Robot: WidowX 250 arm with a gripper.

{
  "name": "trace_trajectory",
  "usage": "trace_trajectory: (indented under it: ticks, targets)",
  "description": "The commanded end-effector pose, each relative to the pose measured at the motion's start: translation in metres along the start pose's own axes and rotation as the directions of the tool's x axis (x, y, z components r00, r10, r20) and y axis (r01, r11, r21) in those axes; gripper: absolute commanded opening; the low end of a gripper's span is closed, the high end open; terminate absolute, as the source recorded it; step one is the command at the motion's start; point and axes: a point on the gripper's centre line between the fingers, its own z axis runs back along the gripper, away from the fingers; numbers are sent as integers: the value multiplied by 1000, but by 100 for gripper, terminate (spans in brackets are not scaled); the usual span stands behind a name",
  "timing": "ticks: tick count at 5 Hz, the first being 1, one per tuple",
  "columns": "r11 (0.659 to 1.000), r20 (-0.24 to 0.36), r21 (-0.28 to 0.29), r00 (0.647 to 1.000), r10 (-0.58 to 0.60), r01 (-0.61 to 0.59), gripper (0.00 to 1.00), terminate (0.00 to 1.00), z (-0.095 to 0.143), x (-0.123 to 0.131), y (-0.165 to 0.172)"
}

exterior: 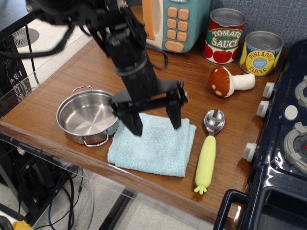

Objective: Move cloth to left edge of table in front of microwave.

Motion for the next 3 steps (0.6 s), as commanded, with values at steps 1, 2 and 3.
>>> trace_trajectory:
  ticks: [1, 2, 3]
  targets:
    - [993, 2, 88, 997, -80, 80, 100, 0, -22, -15, 9]
    - [992, 45, 108, 997, -65, 60, 100, 0, -19, -11, 19]
    - [986, 53, 155, 996, -67, 58, 100, 0, -26, -8, 23]
